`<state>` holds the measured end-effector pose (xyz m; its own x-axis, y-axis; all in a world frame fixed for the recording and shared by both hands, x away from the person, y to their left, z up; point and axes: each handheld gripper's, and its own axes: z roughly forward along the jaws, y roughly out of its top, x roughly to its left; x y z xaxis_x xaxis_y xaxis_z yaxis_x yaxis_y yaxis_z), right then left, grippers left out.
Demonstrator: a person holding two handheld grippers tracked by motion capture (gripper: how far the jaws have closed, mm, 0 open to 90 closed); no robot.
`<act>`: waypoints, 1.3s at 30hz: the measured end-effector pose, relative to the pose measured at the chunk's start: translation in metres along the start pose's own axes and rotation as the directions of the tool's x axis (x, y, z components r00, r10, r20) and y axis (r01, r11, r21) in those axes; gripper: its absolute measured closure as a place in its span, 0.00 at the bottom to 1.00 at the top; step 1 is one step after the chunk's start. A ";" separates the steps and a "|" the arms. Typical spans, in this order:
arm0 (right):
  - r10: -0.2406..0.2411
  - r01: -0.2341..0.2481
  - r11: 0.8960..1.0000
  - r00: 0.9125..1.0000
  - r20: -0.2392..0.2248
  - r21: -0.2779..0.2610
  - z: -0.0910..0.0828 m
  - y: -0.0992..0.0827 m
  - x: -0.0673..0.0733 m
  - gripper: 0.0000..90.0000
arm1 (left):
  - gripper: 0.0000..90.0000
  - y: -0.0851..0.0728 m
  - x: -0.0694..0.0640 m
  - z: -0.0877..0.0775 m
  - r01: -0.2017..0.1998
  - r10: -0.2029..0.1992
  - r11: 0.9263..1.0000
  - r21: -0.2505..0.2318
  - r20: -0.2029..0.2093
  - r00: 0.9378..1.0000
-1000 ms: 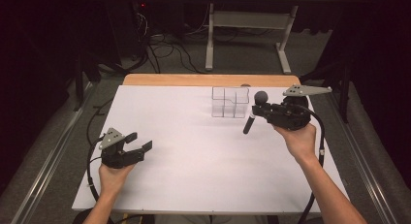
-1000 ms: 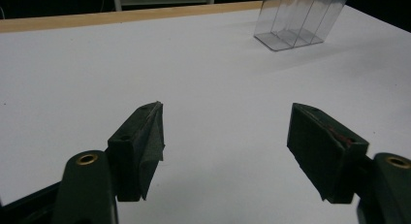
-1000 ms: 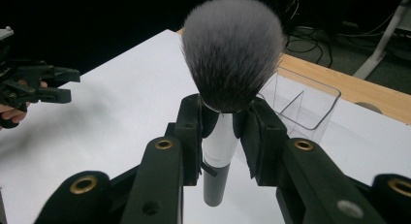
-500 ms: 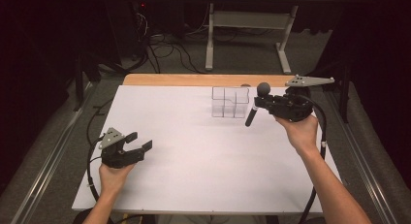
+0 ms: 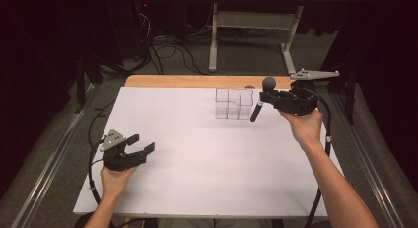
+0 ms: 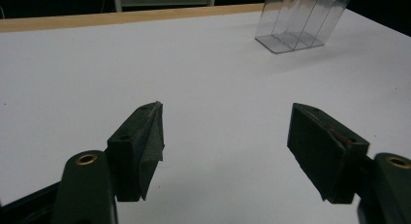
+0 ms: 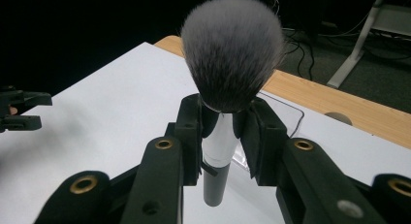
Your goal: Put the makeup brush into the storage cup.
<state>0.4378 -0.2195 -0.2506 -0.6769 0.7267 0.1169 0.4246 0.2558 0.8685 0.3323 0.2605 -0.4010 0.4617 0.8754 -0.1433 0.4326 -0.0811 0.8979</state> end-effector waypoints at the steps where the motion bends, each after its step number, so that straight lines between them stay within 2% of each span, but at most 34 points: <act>1: 0.002 -0.002 1.000 1.000 -0.001 0.001 0.001 0.001 0.000 0.81 | 0.33 0.000 0.000 0.000 0.002 -0.002 1.000 -0.001 0.000 1.000; 23: 0.002 -0.002 1.000 1.000 0.020 -0.009 0.018 0.020 -0.007 0.80 | 0.33 0.000 -0.001 0.005 0.003 -0.003 1.000 0.005 0.012 1.000; 31: 0.006 -0.006 1.000 0.998 0.055 -0.006 0.017 0.022 -0.012 0.80 | 0.33 0.001 -0.003 0.007 -0.004 0.004 1.000 0.001 0.018 1.000; 37: 0.032 -0.031 0.999 0.998 0.048 -0.021 0.023 0.024 -0.012 0.80 | 0.33 0.001 -0.001 0.010 0.009 -0.009 1.000 0.006 0.026 1.000; 39: 0.017 -0.017 1.000 0.999 0.046 -0.018 0.026 0.024 -0.011 0.81 | 0.33 0.002 -0.002 0.009 0.001 -0.001 1.000 0.006 0.028 1.000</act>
<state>0.4708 -0.2049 -0.2433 -0.6407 0.7599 0.1095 0.4249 0.2323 0.8749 0.3393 0.2545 -0.4031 0.4832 0.8615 -0.1559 0.4377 -0.0834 0.8952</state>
